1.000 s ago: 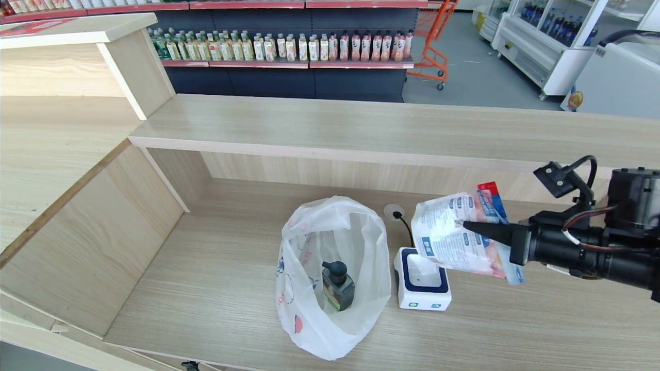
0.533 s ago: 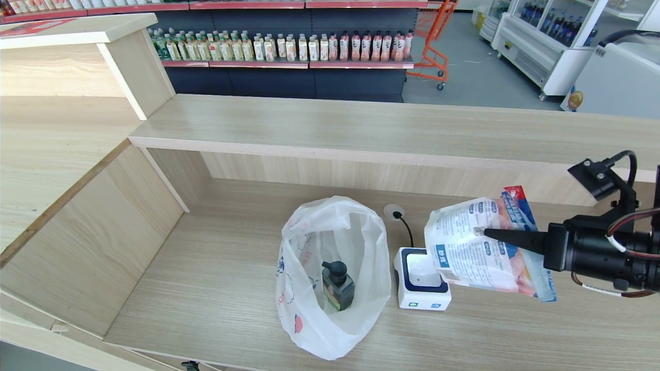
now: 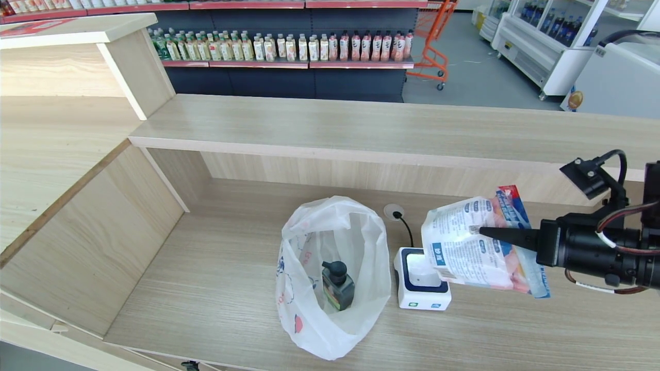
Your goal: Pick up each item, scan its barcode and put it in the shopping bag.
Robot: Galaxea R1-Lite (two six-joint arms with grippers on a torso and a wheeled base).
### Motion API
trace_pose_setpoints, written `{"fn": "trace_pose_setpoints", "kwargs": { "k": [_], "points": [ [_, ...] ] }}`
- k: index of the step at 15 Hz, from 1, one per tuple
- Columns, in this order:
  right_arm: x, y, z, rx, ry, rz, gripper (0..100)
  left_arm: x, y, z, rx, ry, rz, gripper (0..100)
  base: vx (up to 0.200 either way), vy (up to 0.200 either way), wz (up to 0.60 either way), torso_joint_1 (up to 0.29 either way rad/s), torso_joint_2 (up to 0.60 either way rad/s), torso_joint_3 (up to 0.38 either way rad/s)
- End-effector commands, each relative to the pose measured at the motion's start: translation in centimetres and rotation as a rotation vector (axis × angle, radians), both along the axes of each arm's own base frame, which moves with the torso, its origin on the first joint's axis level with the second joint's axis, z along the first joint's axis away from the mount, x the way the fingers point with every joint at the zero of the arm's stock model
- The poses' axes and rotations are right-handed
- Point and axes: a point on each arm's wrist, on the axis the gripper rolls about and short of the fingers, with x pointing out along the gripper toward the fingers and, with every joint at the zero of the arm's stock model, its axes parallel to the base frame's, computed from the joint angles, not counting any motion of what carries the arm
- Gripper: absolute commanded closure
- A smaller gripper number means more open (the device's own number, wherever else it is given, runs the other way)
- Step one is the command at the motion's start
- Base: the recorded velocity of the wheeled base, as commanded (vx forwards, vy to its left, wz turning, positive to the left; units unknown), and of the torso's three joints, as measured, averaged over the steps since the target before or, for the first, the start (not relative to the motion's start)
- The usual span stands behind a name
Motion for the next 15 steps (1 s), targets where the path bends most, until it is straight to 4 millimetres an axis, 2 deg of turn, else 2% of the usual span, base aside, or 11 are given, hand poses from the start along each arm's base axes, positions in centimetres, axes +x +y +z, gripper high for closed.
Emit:
{"fn": "trace_pose_setpoints", "kwargs": {
  "k": [1,3,5,7,9,11,15],
  "points": [
    [0.5,0.4,-0.8,-0.006,0.035,0.014,100,0.0,0.0,0.0,0.001,0.000,0.000,0,0.000,0.000,0.00,0.000,0.00,0.000],
    [1.0,1.2,-1.5,-0.014,0.060,0.046,100,0.0,0.0,0.0,0.001,0.000,0.000,0,0.000,0.000,0.00,0.000,0.00,0.000],
    [3.1,3.5,-2.8,-0.049,0.062,0.126,100,0.0,0.0,0.0,-0.001,0.000,0.000,0,0.000,0.000,0.00,0.000,0.00,0.000],
    [5.9,4.8,-4.6,-0.107,0.024,0.170,100,0.0,0.0,0.0,-0.001,0.000,0.000,0,0.000,0.000,0.00,0.000,0.00,0.000],
    [7.8,6.5,-5.6,-0.117,0.031,0.206,100,0.0,0.0,0.0,-0.001,0.000,0.000,0,0.000,0.000,0.00,0.000,0.00,0.000],
    [9.6,8.8,-6.3,-0.121,0.021,0.254,100,0.0,0.0,0.0,0.001,0.000,0.000,0,0.000,0.000,0.00,0.000,0.00,0.000],
    [11.9,12.5,-6.9,-0.132,-0.028,0.327,100,0.0,0.0,0.0,0.001,0.000,0.000,0,0.000,0.000,0.00,0.000,0.00,0.000]
  ]
}}
